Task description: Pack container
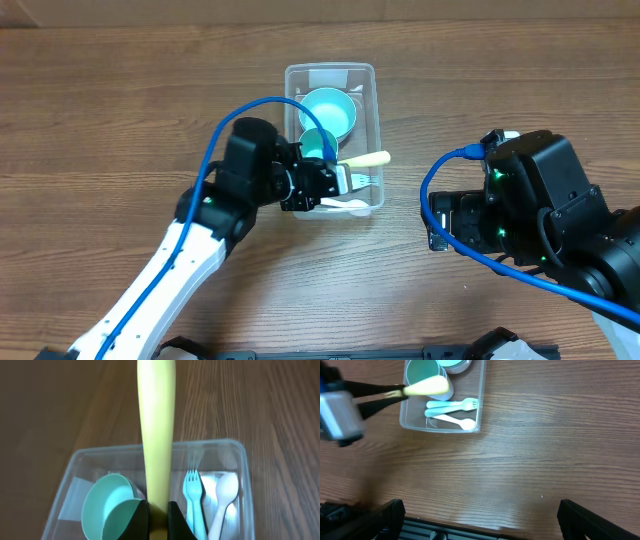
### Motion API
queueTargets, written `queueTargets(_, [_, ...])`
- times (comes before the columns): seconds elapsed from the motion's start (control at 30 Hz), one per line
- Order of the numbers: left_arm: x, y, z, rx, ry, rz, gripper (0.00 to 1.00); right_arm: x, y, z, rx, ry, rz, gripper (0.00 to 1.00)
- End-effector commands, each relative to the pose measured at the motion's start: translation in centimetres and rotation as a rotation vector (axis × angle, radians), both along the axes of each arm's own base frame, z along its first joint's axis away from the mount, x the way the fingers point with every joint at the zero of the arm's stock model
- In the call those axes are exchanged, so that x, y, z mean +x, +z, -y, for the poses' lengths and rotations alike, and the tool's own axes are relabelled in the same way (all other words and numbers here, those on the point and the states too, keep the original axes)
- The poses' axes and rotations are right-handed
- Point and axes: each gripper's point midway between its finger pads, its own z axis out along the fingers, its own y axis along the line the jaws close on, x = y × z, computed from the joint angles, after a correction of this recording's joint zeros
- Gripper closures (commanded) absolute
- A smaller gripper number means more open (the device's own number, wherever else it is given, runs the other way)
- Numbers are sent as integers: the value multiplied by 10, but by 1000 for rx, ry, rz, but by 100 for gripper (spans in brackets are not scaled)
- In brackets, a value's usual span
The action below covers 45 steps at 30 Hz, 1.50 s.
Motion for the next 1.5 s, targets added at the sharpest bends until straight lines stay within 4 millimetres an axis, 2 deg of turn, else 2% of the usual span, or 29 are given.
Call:
queueTargets(0.0, [20, -23, -6, 96, 50, 25, 96, 0, 2, 0, 0, -1, 10, 0])
queueTargets(0.2, [21, -36, -7, 123, 44, 4, 96, 0, 2, 0, 0, -1, 10, 0])
queueTargets(0.43, [-2, -60, -18, 191, 35, -128, 96, 0, 2, 0, 0, -1, 10, 0])
queueTargets(0.57, [-3, -61, -19, 195, 35, -137, 96, 0, 2, 0, 0, -1, 10, 0])
queueTargets(0.6, [-3, -61, -19, 195, 35, -136, 73, 0, 2, 0, 0, -1, 10, 0])
queueTargets(0.63, [-2, -61, -18, 193, 35, -133, 0, 0, 2, 1, -1, -1, 10, 0])
queueTargets(0.77, [-1, -57, -16, 152, 66, -160, 0, 0, 2, 0, 0, -2, 10, 0])
queueTargets(0.83, [-5, -43, -13, 81, 105, -198, 0, 0, 2, 0, 0, -1, 10, 0])
queueTargets(0.93, [-8, 4, -20, -67, 248, -211, 0, 0, 2, 0, 0, -1, 10, 0])
queueTargets(0.97, [-7, 25, -33, -127, 369, -209, 0, 0, 2, 0, 0, -1, 10, 0])
queueTargets(1.03, [-11, 52, -65, -210, 581, -204, 0, 0, 2, 0, 0, -1, 10, 0])
queueTargets(1.1, [-35, 72, -90, -295, 681, -242, 0, 0, 2, 0, 0, -1, 10, 0])
queueTargets(1.2, [-63, 84, -109, -303, 710, -223, 0, 0, 2, 0, 0, -1, 10, 0])
queueTargets(1.27, [-72, 87, -114, -305, 715, -214, 0, 0, 2, 0, 0, -1, 10, 0])
queueTargets(1.47, [-75, 71, -116, -255, 728, -266, 0, 0, 2, 0, 0, -1, 10, 0])
